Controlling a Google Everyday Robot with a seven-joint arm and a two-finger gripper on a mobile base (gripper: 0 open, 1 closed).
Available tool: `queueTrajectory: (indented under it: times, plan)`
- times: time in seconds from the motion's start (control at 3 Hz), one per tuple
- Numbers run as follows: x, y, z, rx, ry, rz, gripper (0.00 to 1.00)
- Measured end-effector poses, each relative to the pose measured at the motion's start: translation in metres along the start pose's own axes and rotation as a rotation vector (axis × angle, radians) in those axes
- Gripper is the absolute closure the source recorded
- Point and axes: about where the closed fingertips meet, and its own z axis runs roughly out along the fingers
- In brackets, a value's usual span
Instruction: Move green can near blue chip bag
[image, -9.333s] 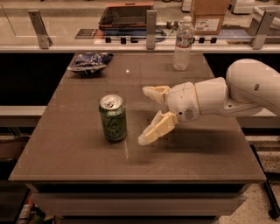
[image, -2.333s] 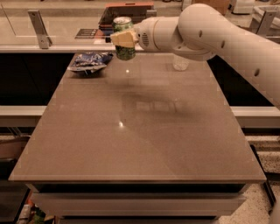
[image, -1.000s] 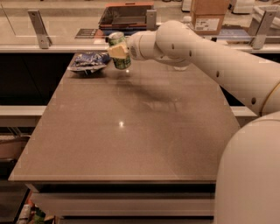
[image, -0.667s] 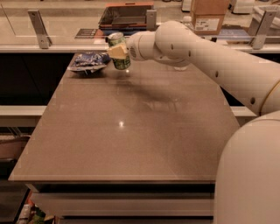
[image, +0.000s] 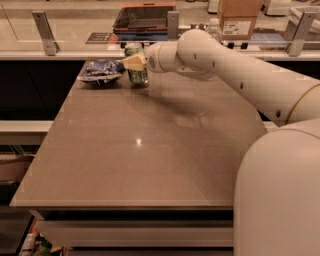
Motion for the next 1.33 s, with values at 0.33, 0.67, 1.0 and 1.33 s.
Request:
queueTrajectory:
  times: [0.33, 0.67, 1.0, 1.33]
  plan:
    - [0.0010, 0.0001, 0.0008, -0.001, 0.001, 0.003, 1.00]
    - [0.0014, 0.0022, 0.0028, -0.005, 0.002, 0.002, 0.83]
    - [0.0018, 0.0041, 0.0046, -0.008, 0.003, 0.003, 0.60]
    - [0.0022, 0.0061, 0.0064, -0.012, 0.003, 0.003, 0.36]
